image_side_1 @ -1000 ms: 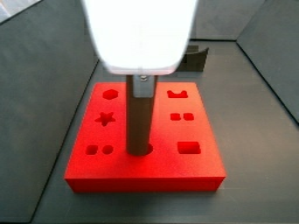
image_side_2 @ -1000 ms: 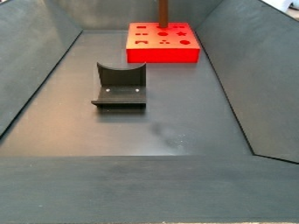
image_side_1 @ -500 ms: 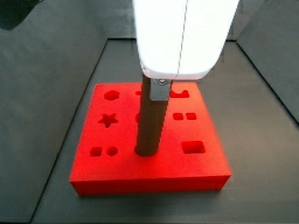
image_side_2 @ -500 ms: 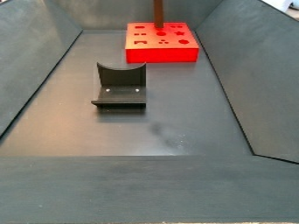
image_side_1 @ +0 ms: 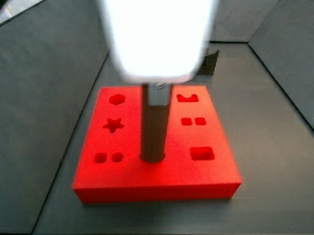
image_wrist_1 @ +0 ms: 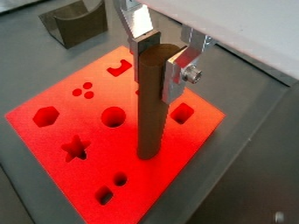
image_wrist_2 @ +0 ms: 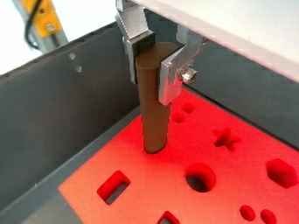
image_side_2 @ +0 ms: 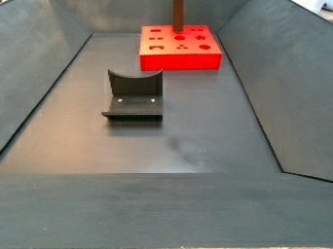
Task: Pick up the oval object. Move up. Place the oval object on the fixture. Regrasp the oval object. Move to above the board. Insert the oval object.
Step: Insert the oval object.
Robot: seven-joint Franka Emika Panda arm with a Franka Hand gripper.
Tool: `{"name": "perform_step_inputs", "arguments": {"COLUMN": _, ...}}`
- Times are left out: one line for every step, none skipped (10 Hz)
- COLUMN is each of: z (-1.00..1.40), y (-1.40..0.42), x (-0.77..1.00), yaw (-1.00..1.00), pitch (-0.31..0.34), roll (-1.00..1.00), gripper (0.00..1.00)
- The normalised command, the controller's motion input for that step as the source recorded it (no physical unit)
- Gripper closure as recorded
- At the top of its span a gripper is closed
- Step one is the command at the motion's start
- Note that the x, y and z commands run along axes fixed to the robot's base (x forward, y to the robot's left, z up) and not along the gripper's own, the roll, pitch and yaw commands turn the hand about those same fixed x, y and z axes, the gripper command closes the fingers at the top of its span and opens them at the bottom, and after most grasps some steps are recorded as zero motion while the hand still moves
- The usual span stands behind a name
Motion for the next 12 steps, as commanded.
{"name": "perform_step_inputs", "arguments": {"z": -0.32, "y": 0.21, "x": -0.04, "yaw": -0.03, "pitch": -0.219, "roll": 0.04, "gripper": 1.00}}
{"name": "perform_step_inputs", "arguments": {"z": 0.00, "y": 0.51, "x": 0.00, "yaw": 0.00, "pitch": -0.194, "roll": -0.14, "gripper": 1.00}}
{"name": "perform_step_inputs", "arguments": {"z": 0.24, "y": 0.81, "x": 0.00, "yaw": 0.06, "pitch": -0.213, "roll": -0.30, "gripper": 1.00}}
{"name": "perform_step_inputs", "arguments": {"z": 0.30, "y": 0.64, "x": 0.00, "yaw": 0.05, "pitch": -0.091, "roll": -0.12, "gripper": 1.00}}
{"name": "perform_step_inputs", "arguments": {"z": -0.09, "y": 0.00, "x": 0.00, "yaw": 0.03, "pitch": 0.201, "roll": 0.49, "gripper": 1.00}}
{"name": "perform_step_inputs", "arguments": {"z": 0.00, "y": 0.00, "x": 0.00, "yaw": 0.00, "pitch": 0.307, "roll": 0.50, "gripper": 1.00}}
{"name": "perform_step_inputs", "arguments": {"z": -0.25, "y": 0.02, "x": 0.13, "yaw": -0.04, "pitch": 0.301, "roll": 0.27, "gripper": 1.00}}
{"name": "perform_step_inputs", "arguments": {"z": 0.00, "y": 0.04, "x": 0.00, "yaw": -0.02, "pitch": 0.000, "roll": -0.02, "gripper": 1.00}}
{"name": "perform_step_inputs", "arguments": {"z": 0.00, "y": 0.04, "x": 0.00, "yaw": 0.00, "pitch": 0.000, "roll": -0.04, "gripper": 1.00}}
{"name": "perform_step_inputs", "arguments": {"z": -0.59, "y": 0.21, "x": 0.09, "yaw": 0.00, "pitch": 0.017, "roll": -0.07, "gripper": 1.00}}
{"name": "perform_step_inputs", "arguments": {"z": -0.84, "y": 0.16, "x": 0.16, "yaw": 0.00, "pitch": 0.196, "roll": 0.00, "gripper": 1.00}}
{"name": "perform_step_inputs", "arguments": {"z": -0.76, "y": 0.13, "x": 0.23, "yaw": 0.00, "pitch": 0.223, "roll": 0.00, "gripper": 1.00}}
